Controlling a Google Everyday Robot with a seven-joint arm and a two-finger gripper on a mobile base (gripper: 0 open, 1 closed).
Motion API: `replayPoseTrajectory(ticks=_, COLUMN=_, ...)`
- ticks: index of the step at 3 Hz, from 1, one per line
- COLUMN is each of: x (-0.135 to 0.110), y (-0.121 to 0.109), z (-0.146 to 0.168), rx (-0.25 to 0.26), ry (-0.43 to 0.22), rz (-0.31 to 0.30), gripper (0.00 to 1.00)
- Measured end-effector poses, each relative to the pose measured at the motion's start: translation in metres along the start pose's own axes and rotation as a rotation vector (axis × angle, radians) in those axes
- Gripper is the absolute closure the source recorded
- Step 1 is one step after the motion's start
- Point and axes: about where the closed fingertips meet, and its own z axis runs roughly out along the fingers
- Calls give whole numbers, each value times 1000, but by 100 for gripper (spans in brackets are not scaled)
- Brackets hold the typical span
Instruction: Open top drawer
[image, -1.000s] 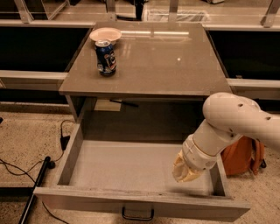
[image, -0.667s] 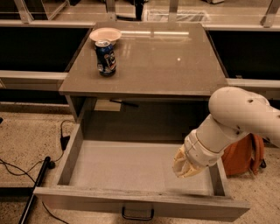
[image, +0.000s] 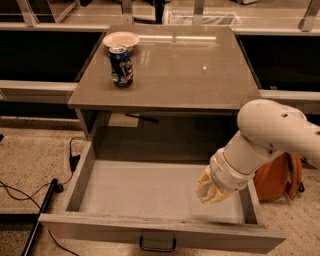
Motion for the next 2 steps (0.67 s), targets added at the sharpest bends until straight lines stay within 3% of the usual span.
replayPoseTrajectory(ticks=2, x=0, y=0, z=0, rx=0, ry=0, rz=0, gripper=4)
